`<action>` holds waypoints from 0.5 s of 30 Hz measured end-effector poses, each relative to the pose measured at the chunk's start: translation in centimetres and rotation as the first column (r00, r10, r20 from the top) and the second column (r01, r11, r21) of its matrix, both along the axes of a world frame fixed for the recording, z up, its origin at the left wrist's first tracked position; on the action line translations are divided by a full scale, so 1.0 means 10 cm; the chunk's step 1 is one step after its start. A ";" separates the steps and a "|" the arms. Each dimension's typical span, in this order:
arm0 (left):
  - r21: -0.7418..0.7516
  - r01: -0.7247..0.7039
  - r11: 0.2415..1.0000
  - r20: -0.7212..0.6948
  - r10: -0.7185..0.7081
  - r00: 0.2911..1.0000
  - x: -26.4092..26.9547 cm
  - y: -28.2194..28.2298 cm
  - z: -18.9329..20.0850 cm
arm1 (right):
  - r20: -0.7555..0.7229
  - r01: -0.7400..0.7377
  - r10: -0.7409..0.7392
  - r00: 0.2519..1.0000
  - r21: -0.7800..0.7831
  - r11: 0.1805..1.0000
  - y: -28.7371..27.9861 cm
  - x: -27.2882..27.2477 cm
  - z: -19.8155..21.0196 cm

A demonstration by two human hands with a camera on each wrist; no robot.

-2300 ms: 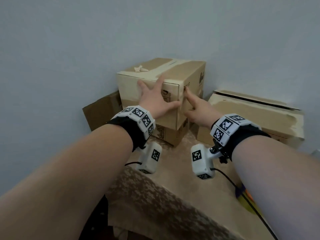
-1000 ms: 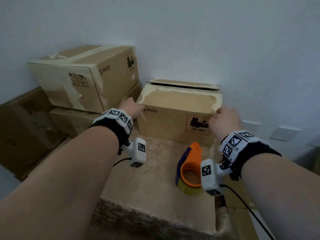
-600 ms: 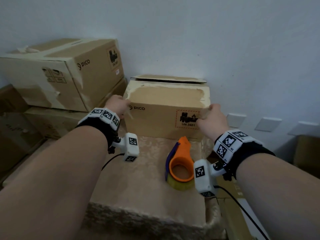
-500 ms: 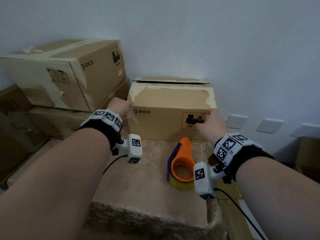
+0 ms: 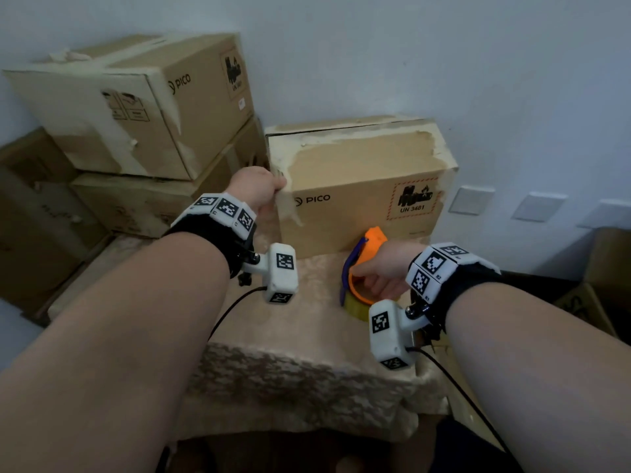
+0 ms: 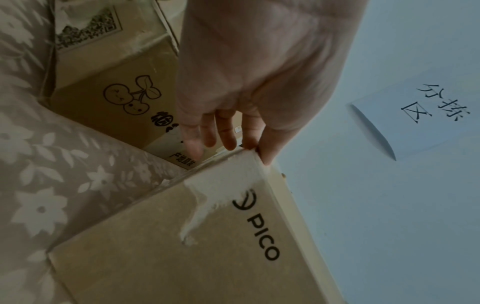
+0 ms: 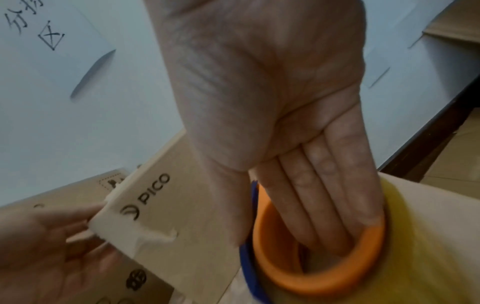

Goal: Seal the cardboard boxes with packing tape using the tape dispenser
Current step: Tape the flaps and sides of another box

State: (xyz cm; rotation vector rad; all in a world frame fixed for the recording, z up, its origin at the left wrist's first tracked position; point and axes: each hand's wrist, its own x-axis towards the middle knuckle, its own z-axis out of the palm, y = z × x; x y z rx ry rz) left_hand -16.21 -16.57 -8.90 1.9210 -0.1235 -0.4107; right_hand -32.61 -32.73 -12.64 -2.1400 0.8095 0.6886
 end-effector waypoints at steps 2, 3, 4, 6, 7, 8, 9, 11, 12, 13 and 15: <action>-0.015 -0.001 1.000 0.008 0.002 1.000 -0.08 0.01 -0.01 | -0.025 -0.099 0.097 0.995 -0.111 0.989 0.10 0.00 -0.02; -0.015 -0.007 1.000 0.014 0.007 1.000 -0.12 0.02 -0.01 | -0.062 -0.174 0.165 0.984 -0.186 0.967 0.15 0.00 -0.04; -0.010 -0.006 1.000 0.019 0.007 1.000 -0.14 0.03 -0.02 | -0.104 -0.241 0.221 0.970 -0.269 0.932 0.21 0.01 -0.04; -0.013 -0.006 1.000 0.020 0.006 1.000 -0.20 0.05 -0.02 | -0.173 -0.332 0.285 0.943 -0.388 0.860 0.30 0.01 -0.04; -0.023 -0.009 1.000 0.022 0.009 1.000 -0.22 0.06 -0.02 | -0.211 -0.372 0.311 0.927 -0.411 0.832 0.32 0.01 -0.06; -0.026 -0.011 1.000 0.022 0.012 1.000 -0.24 0.07 -0.02 | -0.251 -0.401 0.321 0.913 -0.417 0.815 0.33 0.01 -0.07; -0.029 -0.011 1.000 0.020 0.012 1.000 -0.25 0.08 -0.02 | -0.257 -0.405 0.323 0.911 -0.407 0.819 0.32 0.02 -0.12; -0.030 -0.018 0.999 0.024 0.019 1.000 -0.27 0.08 -0.03 | -0.146 -0.325 0.291 0.945 -0.359 0.875 0.30 0.02 -0.17; -0.024 -0.021 0.999 0.025 0.021 0.999 -0.28 0.09 -0.02 | -0.077 -0.281 0.272 0.959 -0.367 0.887 0.30 0.00 -0.14; -0.022 -0.023 0.999 0.025 0.024 0.999 -0.29 0.10 -0.02 | -0.020 -0.245 0.257 0.966 -0.386 0.890 0.26 0.00 -0.13; -0.013 -0.026 1.000 0.030 0.026 0.999 -0.32 0.12 -0.01 | 0.015 -0.227 0.259 0.966 -0.438 0.870 0.29 -0.07 0.01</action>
